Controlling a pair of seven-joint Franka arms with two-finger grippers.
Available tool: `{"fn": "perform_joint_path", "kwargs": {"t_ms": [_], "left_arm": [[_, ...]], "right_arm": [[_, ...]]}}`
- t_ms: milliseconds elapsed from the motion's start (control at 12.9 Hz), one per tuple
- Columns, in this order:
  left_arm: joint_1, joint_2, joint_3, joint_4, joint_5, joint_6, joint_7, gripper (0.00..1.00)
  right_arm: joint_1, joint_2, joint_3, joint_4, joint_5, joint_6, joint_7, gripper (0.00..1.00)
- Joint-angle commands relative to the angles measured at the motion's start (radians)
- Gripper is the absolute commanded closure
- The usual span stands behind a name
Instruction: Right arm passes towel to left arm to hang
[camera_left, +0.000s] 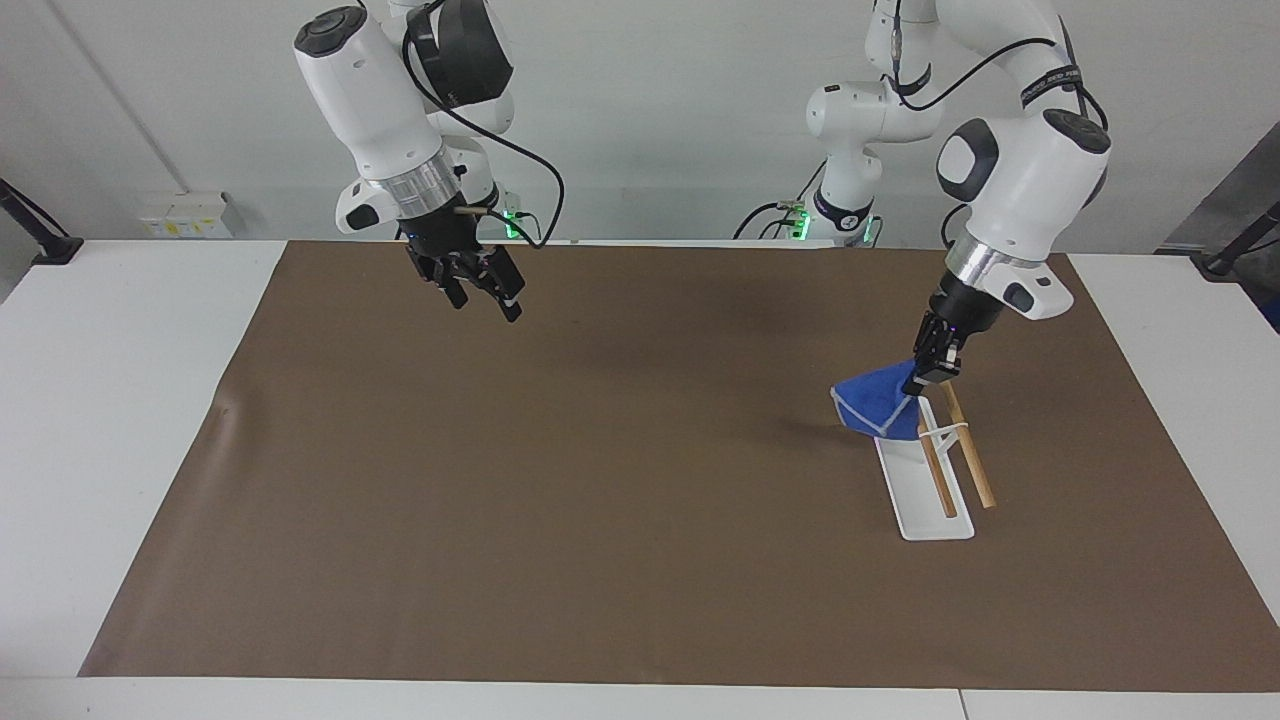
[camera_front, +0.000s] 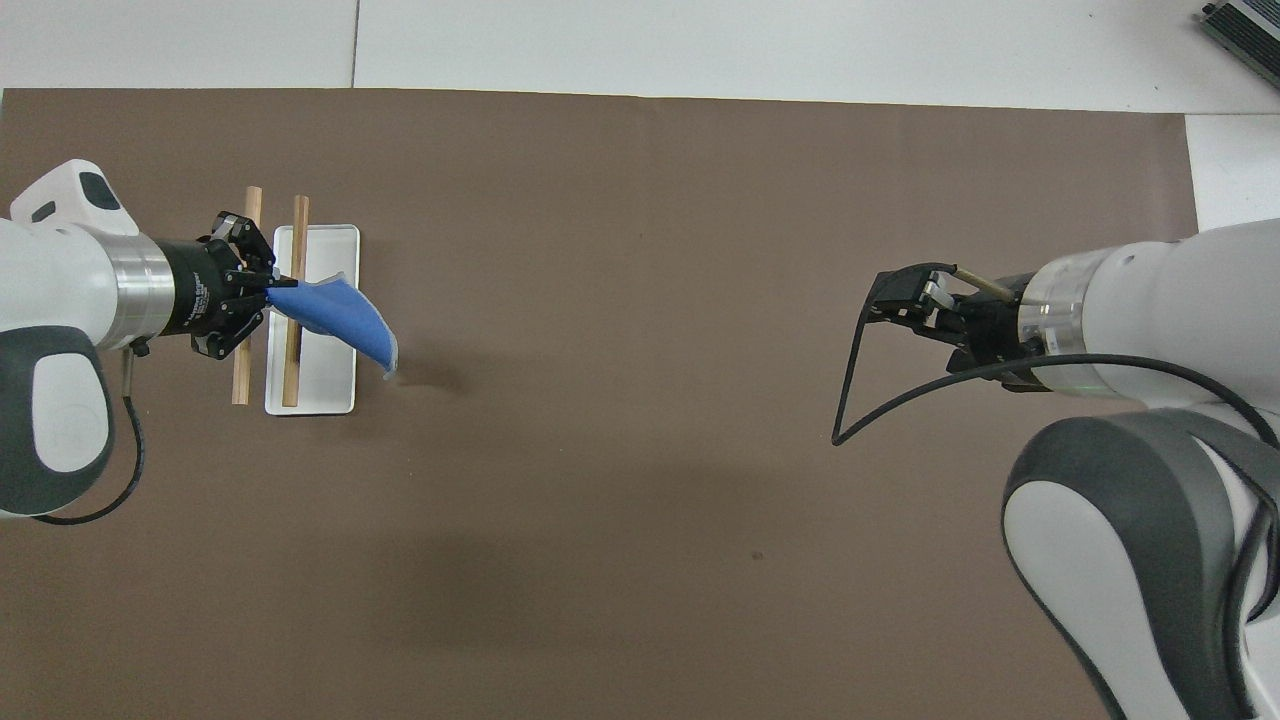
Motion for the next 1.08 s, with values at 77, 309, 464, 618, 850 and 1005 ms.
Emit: {"fn": "perform_joint_path", "kwargs": {"t_ms": [77, 309, 464, 618, 850, 1005], "left_arm": [[0.115, -0.004, -0.012, -0.031, -0.010, 0.184, 0.089, 1.00], [0.145, 0.041, -0.011, -0.030, -0.008, 0.307, 0.102, 1.00], [0.157, 0.062, -0.011, -0.031, -0.010, 0.339, 0.103, 1.00], [0.177, 0.077, -0.011, -0.033, -0.010, 0.342, 0.103, 1.00], [0.221, 0.091, -0.011, -0.034, -0.010, 0.352, 0.129, 1.00], [0.240, 0.100, -0.009, -0.045, -0.010, 0.352, 0.163, 1.00]], "right_arm": [[-0.023, -0.003, 0.000, 0.023, -0.078, -0.054, -0.103, 0.00], [-0.057, 0.011, 0.001, 0.072, -0.147, -0.114, -0.249, 0.00], [-0.068, 0.013, 0.000, 0.120, -0.174, -0.166, -0.309, 0.00], [-0.060, 0.027, -0.002, 0.172, -0.214, -0.209, -0.326, 0.00], [0.089, 0.036, -0.173, 0.218, -0.256, -0.256, -0.340, 0.00], [0.135, 0.063, -0.253, 0.273, -0.242, -0.313, -0.410, 0.00]]}}
